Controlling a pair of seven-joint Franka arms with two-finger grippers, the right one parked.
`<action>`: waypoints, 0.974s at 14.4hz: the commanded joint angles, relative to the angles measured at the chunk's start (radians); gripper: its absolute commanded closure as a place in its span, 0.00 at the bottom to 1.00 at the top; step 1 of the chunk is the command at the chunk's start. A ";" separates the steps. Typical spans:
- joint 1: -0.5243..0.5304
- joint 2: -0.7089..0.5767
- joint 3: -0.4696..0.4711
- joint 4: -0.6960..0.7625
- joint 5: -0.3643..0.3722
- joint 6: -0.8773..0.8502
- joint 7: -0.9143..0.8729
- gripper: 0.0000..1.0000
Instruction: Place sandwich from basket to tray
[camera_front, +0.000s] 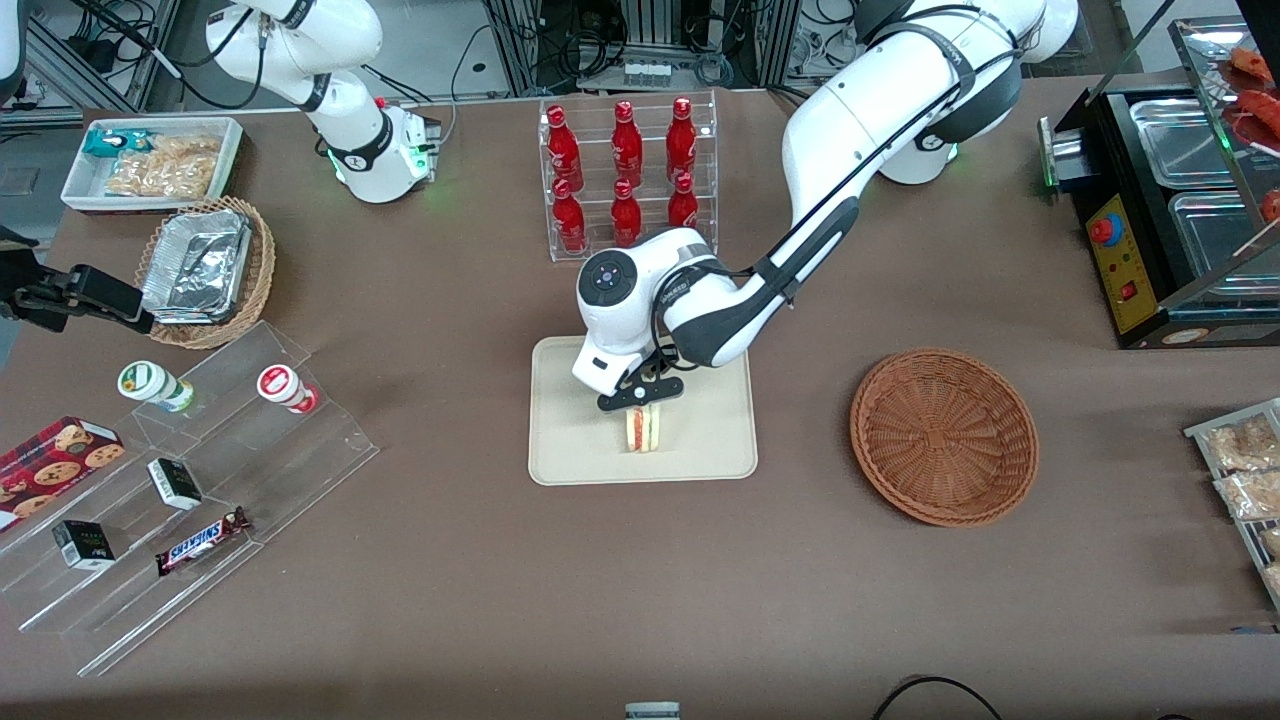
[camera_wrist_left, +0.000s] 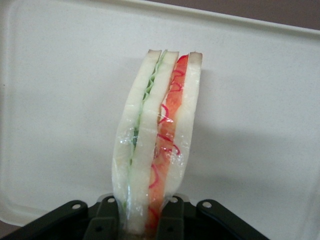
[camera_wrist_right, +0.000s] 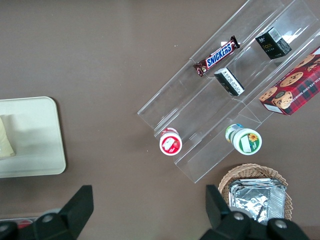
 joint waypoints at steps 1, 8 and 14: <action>-0.019 0.008 0.013 0.035 0.023 -0.005 -0.020 0.00; 0.005 -0.069 0.057 0.101 0.028 -0.098 -0.010 0.00; 0.197 -0.271 0.050 0.090 -0.018 -0.290 0.112 0.00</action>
